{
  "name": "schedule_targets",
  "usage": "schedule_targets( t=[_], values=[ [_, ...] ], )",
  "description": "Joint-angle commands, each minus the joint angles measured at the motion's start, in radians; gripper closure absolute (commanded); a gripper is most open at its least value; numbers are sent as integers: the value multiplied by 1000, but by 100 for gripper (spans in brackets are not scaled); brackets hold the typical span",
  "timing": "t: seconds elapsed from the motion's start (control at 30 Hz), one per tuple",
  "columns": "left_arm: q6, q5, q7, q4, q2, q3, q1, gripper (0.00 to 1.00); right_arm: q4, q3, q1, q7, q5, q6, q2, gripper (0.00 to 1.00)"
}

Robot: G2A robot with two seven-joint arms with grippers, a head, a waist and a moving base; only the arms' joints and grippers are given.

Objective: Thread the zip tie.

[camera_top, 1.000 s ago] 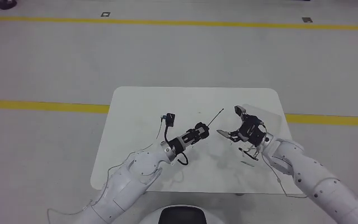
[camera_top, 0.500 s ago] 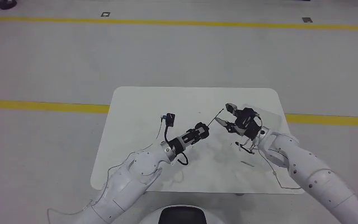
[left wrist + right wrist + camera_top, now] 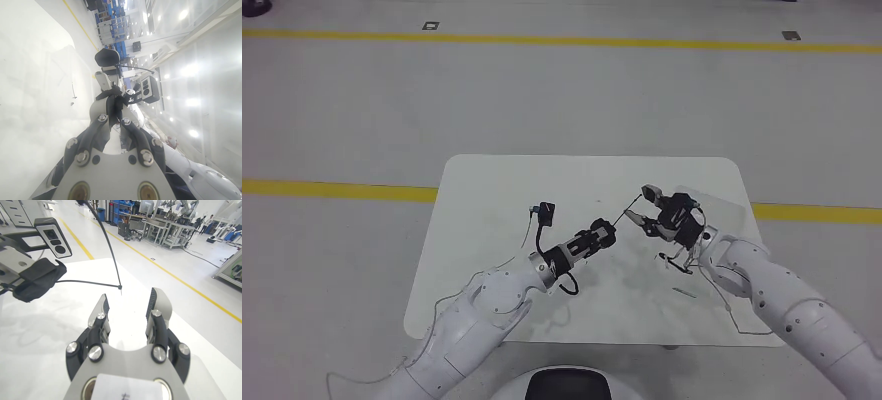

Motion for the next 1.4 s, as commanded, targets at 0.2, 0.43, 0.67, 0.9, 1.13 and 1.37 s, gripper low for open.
schedule_targets(
  t=[0.2, 0.43, 0.67, 0.9, 1.13, 1.37],
  values=[
    [0, 0, 0, 0, 0, 0, 0, 100, -13, 4, -12, -39, -8, 0, 14, 57],
    [0, 0, 0, 0, 0, 0, 0, 100, -37, 4, -7, -34, -3, 0, 27, 60],
    [0, 0, 0, 0, 0, 0, 0, 100, -41, -2, 11, 3, 19, 0, 27, 63],
    [0, 0, 0, 0, 0, 0, 0, 100, -39, -15, 29, 19, 25, 0, 22, 66],
    [0, 0, 0, 0, 0, 0, 0, 100, -8, -34, 46, 13, 42, 0, 16, 75],
    [0, 0, 0, 0, 0, 0, 0, 100, 1, -51, 59, 5, 40, 0, 15, 75]
  ],
)
